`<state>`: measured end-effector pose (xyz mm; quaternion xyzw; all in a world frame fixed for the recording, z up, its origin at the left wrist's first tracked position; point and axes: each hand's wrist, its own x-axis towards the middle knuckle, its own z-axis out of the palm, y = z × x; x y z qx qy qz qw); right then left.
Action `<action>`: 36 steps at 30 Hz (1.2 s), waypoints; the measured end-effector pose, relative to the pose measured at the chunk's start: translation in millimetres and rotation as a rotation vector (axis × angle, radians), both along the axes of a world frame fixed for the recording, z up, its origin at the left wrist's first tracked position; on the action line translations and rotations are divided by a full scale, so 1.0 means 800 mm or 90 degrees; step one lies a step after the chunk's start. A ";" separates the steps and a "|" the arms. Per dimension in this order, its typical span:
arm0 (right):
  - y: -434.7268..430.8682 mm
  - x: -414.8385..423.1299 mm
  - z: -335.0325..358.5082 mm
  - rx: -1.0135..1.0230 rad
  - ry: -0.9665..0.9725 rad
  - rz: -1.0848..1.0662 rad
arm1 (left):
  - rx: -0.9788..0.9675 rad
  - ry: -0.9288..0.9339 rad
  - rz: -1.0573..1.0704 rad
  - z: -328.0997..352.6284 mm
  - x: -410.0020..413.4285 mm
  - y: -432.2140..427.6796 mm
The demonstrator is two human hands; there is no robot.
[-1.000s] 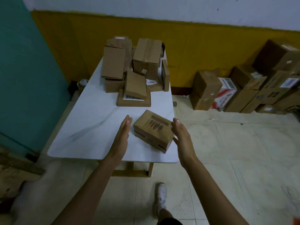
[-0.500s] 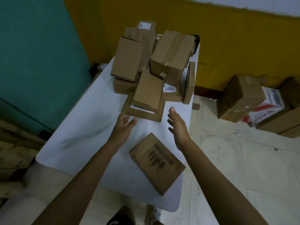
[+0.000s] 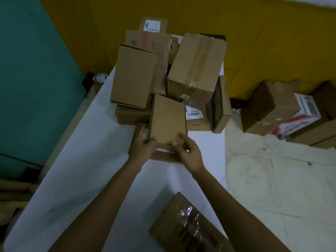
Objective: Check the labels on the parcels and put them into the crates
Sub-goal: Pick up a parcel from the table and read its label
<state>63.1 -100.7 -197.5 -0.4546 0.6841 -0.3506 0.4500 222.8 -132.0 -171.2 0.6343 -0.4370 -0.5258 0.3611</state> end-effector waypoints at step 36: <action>0.071 -0.034 0.243 -0.247 0.042 -0.053 | -0.111 0.204 0.120 0.146 0.054 0.130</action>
